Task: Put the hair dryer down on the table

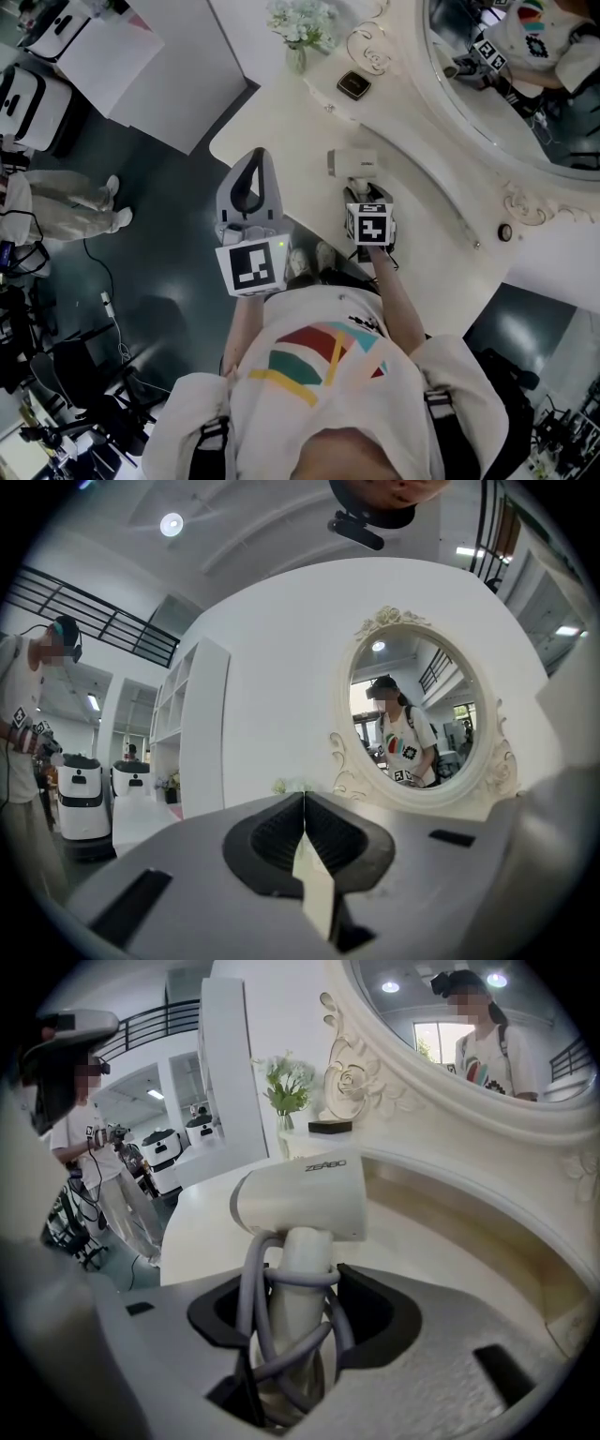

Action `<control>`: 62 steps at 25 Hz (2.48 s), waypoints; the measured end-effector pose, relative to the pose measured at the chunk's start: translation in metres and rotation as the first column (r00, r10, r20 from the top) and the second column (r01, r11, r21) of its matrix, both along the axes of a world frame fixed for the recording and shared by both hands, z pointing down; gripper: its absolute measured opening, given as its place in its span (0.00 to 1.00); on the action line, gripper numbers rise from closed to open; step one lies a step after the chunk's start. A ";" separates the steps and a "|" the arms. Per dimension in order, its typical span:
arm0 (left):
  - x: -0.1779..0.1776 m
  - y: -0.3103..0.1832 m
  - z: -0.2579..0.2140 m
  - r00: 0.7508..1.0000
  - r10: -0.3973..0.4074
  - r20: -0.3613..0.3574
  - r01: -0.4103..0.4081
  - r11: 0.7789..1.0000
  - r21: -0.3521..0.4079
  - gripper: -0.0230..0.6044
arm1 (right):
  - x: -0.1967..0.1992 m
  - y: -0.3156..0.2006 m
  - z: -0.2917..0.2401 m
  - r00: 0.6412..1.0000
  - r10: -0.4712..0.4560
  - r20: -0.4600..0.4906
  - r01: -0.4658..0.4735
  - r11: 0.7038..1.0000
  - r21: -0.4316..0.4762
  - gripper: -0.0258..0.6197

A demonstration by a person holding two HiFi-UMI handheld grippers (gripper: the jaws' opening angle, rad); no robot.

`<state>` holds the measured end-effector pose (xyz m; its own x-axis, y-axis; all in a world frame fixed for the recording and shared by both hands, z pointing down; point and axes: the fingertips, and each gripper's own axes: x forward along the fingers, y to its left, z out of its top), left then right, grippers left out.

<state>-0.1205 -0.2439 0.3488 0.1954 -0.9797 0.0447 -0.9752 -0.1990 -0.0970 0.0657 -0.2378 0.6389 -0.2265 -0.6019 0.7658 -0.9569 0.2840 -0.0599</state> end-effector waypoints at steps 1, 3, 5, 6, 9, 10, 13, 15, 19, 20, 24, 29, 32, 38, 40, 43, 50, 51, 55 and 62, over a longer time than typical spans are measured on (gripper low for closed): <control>0.000 0.000 0.000 1.000 -0.001 -0.002 0.001 1.000 -0.001 0.04 | 0.000 -0.001 0.001 1.000 0.000 0.000 0.000 1.000 -0.003 0.37; -0.001 0.000 0.001 1.000 -0.001 -0.002 0.001 1.000 -0.002 0.04 | 0.000 -0.001 0.004 1.000 0.002 0.001 -0.002 1.000 -0.010 0.37; -0.001 0.001 0.002 1.000 0.000 0.000 0.000 1.000 -0.002 0.04 | 0.000 0.000 0.009 1.000 -0.001 -0.008 0.001 1.000 -0.022 0.37; 0.000 0.001 0.003 1.000 0.001 0.000 -0.001 1.000 -0.003 0.04 | 0.000 0.001 0.011 1.000 -0.006 -0.015 0.006 1.000 -0.027 0.38; -0.001 0.001 0.002 1.000 0.000 -0.001 0.000 1.000 -0.009 0.04 | -0.001 0.000 0.010 0.999 -0.018 -0.026 0.017 1.000 -0.025 0.38; -0.002 0.000 0.002 1.000 -0.001 -0.001 0.001 1.000 -0.010 0.04 | -0.001 -0.001 0.010 0.999 -0.019 -0.028 0.018 1.000 -0.024 0.38; -0.006 -0.001 0.003 1.000 -0.005 -0.003 0.005 1.000 0.022 0.04 | -0.001 -0.002 0.012 0.999 -0.018 -0.029 0.018 1.000 -0.025 0.38; -0.008 -0.001 0.002 1.000 -0.009 -0.019 0.011 0.997 0.077 0.04 | -0.001 -0.002 0.014 1.000 -0.015 -0.027 0.014 0.999 -0.030 0.38; -0.007 0.001 0.003 1.000 -0.003 -0.019 0.004 0.998 0.059 0.04 | 0.001 -0.003 0.019 1.000 -0.004 -0.023 0.003 0.998 -0.061 0.38; -0.007 0.002 0.002 1.000 -0.001 -0.018 0.002 0.999 0.052 0.04 | 0.002 -0.003 0.020 1.000 -0.001 -0.024 0.000 0.998 -0.070 0.38; -0.010 0.003 0.003 1.000 -0.007 -0.028 0.008 0.998 0.061 0.04 | 0.004 -0.004 0.021 0.999 0.003 -0.035 -0.006 0.997 -0.080 0.38; -0.014 0.003 0.005 1.000 -0.006 -0.008 0.006 1.000 0.030 0.04 | 0.002 -0.004 0.022 1.000 0.000 -0.031 -0.003 0.997 -0.079 0.39; -0.012 0.003 0.005 1.000 0.003 -0.011 -0.003 0.999 0.041 0.04 | 0.002 -0.003 0.023 1.000 0.000 -0.028 -0.002 0.996 -0.085 0.39; -0.005 0.004 0.007 1.000 0.021 -0.016 -0.021 0.999 0.048 0.04 | 0.002 -0.003 0.025 1.000 0.001 -0.015 -0.002 0.994 -0.112 0.40; -0.003 0.007 0.010 1.000 0.026 -0.014 -0.026 1.000 0.009 0.04 | 0.003 -0.002 0.026 1.000 0.004 -0.014 -0.005 0.992 -0.124 0.40; -0.007 0.007 0.009 1.000 0.016 -0.017 -0.015 0.999 0.041 0.04 | 0.004 -0.002 0.026 1.000 0.006 -0.015 -0.008 0.992 -0.125 0.40; -0.011 0.009 0.010 1.000 0.005 -0.012 -0.004 0.999 0.045 0.04 | 0.003 -0.003 0.027 1.000 0.005 -0.007 -0.006 0.992 -0.126 0.40; -0.011 0.010 0.010 1.000 0.006 -0.012 -0.005 0.999 0.046 0.04 | 0.003 -0.003 0.027 1.000 0.005 -0.007 -0.006 0.992 -0.127 0.40; -0.006 0.012 0.009 1.000 0.017 -0.006 -0.017 0.999 0.028 0.04 | 0.004 -0.003 0.026 1.000 0.007 0.000 -0.007 0.992 -0.128 0.41; -0.007 0.017 0.008 1.000 0.014 0.004 -0.014 1.000 0.019 0.04 | 0.004 -0.002 0.024 1.000 0.009 0.011 -0.007 0.991 -0.131 0.43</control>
